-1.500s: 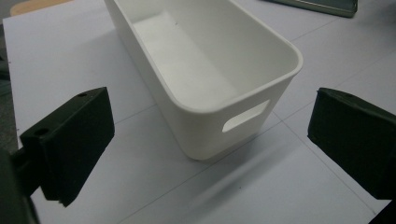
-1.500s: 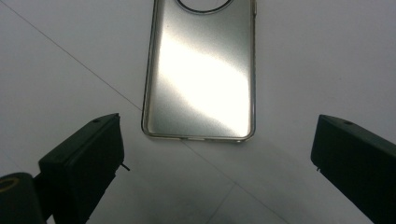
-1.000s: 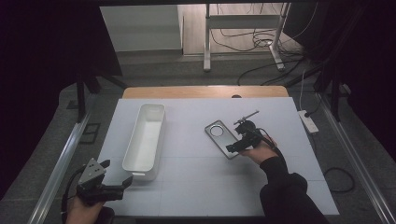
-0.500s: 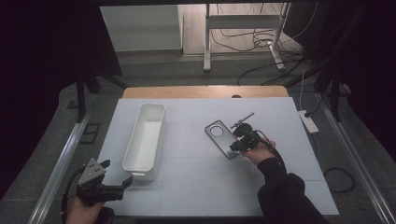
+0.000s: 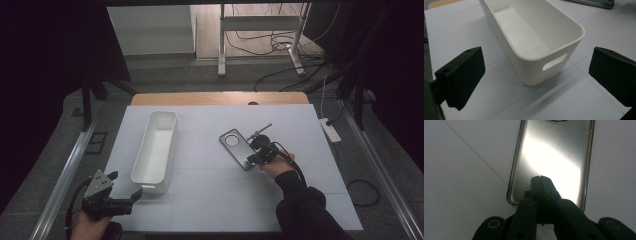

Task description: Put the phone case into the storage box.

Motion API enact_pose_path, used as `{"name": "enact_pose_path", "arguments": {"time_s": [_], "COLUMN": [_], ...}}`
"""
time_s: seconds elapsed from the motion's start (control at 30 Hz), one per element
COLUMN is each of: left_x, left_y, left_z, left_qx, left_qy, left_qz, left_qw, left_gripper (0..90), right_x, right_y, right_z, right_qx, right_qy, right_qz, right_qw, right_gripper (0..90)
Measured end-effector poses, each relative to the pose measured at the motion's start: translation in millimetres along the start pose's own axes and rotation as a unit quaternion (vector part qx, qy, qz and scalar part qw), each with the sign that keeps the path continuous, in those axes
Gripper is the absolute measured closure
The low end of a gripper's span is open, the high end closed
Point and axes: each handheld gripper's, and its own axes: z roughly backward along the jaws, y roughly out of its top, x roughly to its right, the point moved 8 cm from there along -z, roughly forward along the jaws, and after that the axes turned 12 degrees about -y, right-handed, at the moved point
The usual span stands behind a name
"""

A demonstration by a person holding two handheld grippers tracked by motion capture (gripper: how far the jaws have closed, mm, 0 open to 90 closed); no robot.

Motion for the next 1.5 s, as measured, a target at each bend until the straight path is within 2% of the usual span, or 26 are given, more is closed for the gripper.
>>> {"name": "enact_pose_path", "arguments": {"time_s": [0.27,0.53,0.9,1.17,1.5], "left_x": [-0.1,-0.1,0.1,0.2,0.4], "left_y": [0.0,0.0,0.1,0.1,0.1], "left_z": [0.0,0.0,-0.1,-0.1,-0.2], "left_qx": [0.0,0.0,0.0,-0.001,-0.002], "left_qy": [0.001,0.001,0.001,0.001,0.002], "left_qz": [-0.001,-0.001,-0.002,-0.002,-0.003], "left_qw": [1.0,1.0,1.0,1.0,1.0], "left_gripper": [1.4,1.4,1.4,1.4,1.4], "right_x": [-2.7,-8.8,-25.7,-33.1,-45.2], "right_y": [-8.7,-17.6,-35.9,-46.5,-69.2], "right_z": [-0.8,4.3,15.2,21.4,34.3], "right_qx": [-0.013,-0.019,-0.024,-0.029,-0.037], "right_qy": [0.0,0.011,0.028,0.038,0.052], "right_qz": [0.003,0.008,0.022,0.026,0.033], "right_qw": [0.9999,0.9997,0.9991,0.9985,0.9974], "right_gripper": [89.8,89.8,89.9,89.9,89.8]}}
